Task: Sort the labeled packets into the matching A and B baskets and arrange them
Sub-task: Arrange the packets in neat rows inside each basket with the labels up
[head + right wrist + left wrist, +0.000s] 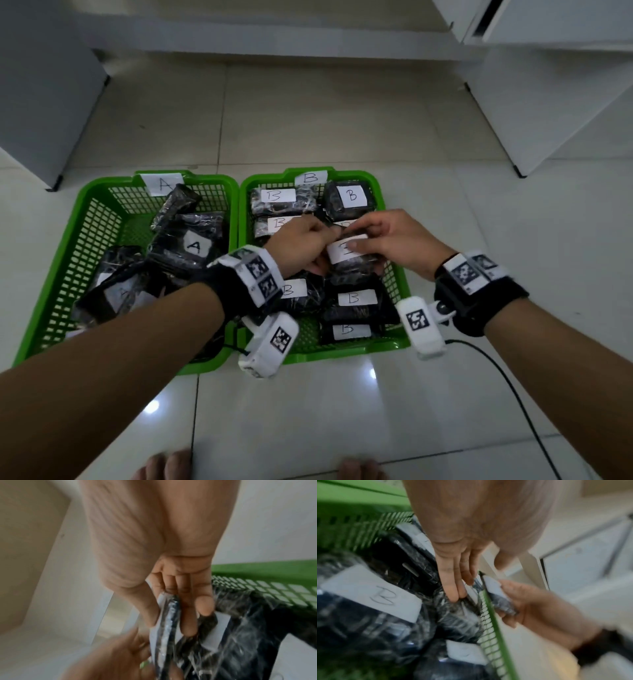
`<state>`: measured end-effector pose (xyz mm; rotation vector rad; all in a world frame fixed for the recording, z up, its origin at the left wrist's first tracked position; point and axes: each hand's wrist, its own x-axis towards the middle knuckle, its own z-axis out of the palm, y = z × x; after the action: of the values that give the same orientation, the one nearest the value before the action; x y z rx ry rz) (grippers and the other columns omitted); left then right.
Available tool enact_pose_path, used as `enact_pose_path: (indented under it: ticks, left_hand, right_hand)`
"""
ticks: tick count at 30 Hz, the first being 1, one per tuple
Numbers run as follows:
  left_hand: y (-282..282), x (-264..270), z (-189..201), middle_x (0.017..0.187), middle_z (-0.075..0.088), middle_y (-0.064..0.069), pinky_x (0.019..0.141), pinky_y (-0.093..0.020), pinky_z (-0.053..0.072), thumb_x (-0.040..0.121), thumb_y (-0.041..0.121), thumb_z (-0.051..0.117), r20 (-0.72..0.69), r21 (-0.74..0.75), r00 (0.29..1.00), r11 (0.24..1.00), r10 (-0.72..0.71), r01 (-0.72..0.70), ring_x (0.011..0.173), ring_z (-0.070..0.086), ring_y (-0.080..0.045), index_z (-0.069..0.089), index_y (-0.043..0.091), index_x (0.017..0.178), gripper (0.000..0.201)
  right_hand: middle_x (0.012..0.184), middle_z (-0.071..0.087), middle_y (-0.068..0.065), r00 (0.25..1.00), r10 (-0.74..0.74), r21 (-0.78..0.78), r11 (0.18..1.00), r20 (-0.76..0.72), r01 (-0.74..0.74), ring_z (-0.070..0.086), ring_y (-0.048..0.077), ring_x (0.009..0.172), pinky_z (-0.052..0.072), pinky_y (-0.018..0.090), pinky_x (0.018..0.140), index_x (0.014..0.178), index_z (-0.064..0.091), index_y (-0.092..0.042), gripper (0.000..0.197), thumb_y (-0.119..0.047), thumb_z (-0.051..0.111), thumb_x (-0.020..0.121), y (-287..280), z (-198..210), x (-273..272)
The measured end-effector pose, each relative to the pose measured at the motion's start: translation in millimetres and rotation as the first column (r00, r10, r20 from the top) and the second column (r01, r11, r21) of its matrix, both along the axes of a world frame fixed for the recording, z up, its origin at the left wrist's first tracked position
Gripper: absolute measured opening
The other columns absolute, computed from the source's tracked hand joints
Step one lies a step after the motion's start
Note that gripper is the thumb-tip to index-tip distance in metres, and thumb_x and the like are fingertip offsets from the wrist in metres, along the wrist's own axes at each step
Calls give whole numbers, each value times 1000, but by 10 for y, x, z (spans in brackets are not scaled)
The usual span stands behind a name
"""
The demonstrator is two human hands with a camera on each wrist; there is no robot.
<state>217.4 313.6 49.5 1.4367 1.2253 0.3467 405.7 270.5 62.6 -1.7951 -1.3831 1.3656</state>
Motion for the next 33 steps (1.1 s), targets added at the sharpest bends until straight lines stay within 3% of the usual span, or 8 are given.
enact_pose_path:
  ticks: [3, 6, 9, 12, 19, 27, 30, 33]
  left_hand:
    - [-139, 25, -78, 96, 72, -5, 79, -29, 55, 92, 19, 57, -297, 304, 916, 883, -269, 358, 86, 68, -20, 70, 13, 100, 17]
    - [-345, 104, -177, 104, 68, -6, 79, -27, 51, 88, 21, 61, -534, 317, 674, 617, -511, 720, 95, 64, -22, 69, 11, 102, 19]
    - [-452, 209, -263, 108, 63, -10, 78, -29, 47, 85, 42, 69, -674, 294, 521, 457, -524, 840, 98, 62, -27, 63, 9, 106, 39]
    - [-509, 282, -311, 114, 61, -13, 79, -31, 46, 81, 44, 74, -737, 267, 455, 404, -500, 875, 104, 60, -30, 56, 6, 114, 53]
    - [-427, 293, -288, 91, 62, -4, 64, -25, 45, 67, 48, 74, -627, 331, 605, 536, -491, 777, 81, 61, -23, 60, 11, 94, 48]
    - [-334, 249, -169, 87, 68, 12, 70, -25, 54, 54, 57, 67, -330, 251, 818, 792, -471, 556, 79, 64, -6, 73, 25, 95, 52]
    - [-213, 150, -1, 94, 63, 13, 71, -27, 53, 58, 45, 77, -275, 272, 849, 811, -451, 519, 83, 61, -5, 65, 27, 97, 44]
    - [-43, -55, 157, 98, 58, 10, 68, -30, 51, 58, 37, 82, -333, 366, 825, 743, -457, 560, 84, 58, -8, 54, 26, 99, 51]
  right_hand:
    - [97, 78, 8, 998, -63, -69, 996, 6, 63, 74, 22, 76, 56, 32, 54, 107, 72, -9, 22, -7, 75, 86, -72, -21, 300]
    - [96, 77, 10, 992, -126, -84, 989, -13, 125, 75, 24, 79, 59, 34, 60, 103, 72, -8, 18, -6, 74, 86, -182, -125, 443]
    - [96, 77, 9, 980, -192, -74, 979, -53, 188, 74, 21, 78, 60, 34, 62, 104, 73, -7, 18, -6, 74, 87, -239, -226, 467]
    - [96, 77, 10, 971, -221, -82, 973, -86, 214, 73, 18, 77, 59, 32, 60, 105, 72, -6, 18, -6, 73, 87, -242, -260, 483]
    - [95, 73, 17, 914, -300, -149, 952, -275, 268, 70, 26, 78, 58, 33, 61, 114, 68, 4, 24, -5, 64, 92, -266, -277, 568]
    - [92, 66, 19, 769, -425, -327, 898, -478, 294, 63, 27, 70, 60, 34, 67, 122, 66, 4, 45, -14, 40, 90, -269, -238, 640]
    - [77, 67, 9, 722, -477, -330, 877, -502, 350, 58, 24, 62, 54, 32, 67, 99, 70, -3, 38, -15, 36, 88, -266, -217, 615]
    - [71, 62, 7, 686, -528, -309, 849, -501, 428, 54, 23, 57, 46, 33, 61, 80, 60, -9, 24, -15, 37, 80, -248, -214, 590]
